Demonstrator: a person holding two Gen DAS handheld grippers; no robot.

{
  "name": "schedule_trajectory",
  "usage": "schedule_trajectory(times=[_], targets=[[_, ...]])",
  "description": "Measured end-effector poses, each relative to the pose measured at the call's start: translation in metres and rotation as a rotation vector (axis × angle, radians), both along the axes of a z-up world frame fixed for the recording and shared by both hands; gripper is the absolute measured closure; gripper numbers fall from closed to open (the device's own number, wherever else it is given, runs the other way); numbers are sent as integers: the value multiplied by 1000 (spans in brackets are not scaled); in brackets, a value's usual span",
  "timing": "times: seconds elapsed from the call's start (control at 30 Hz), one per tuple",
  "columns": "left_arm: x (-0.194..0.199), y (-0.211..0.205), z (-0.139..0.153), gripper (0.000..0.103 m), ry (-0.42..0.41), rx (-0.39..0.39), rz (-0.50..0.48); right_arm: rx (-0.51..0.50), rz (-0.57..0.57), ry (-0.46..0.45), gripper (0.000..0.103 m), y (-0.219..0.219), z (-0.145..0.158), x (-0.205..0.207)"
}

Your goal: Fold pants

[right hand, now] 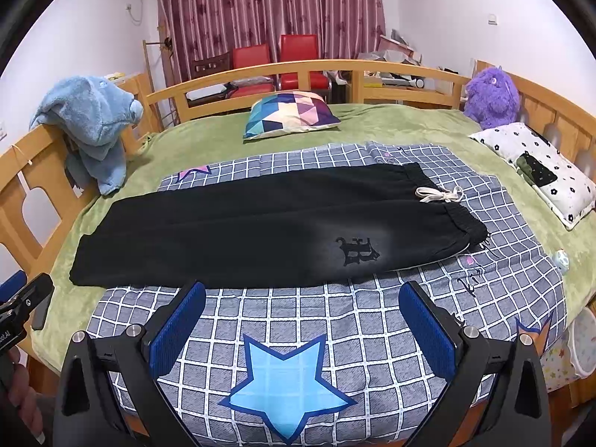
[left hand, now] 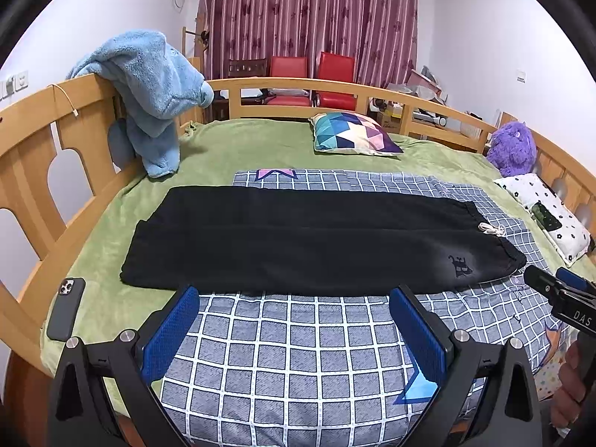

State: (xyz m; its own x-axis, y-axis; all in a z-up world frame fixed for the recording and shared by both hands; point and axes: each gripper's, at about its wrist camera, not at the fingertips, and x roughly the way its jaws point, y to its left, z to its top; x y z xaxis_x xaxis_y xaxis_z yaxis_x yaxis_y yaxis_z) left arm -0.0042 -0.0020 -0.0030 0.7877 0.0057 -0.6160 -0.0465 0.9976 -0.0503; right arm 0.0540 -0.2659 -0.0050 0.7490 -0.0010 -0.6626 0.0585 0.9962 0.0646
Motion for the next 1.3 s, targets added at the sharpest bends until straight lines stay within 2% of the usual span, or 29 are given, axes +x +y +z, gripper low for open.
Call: schedule_trajectory(times=[1.3], targets=[[0, 2, -1, 0, 12, -35, 3, 0, -4, 10, 1, -9, -4, -4]])
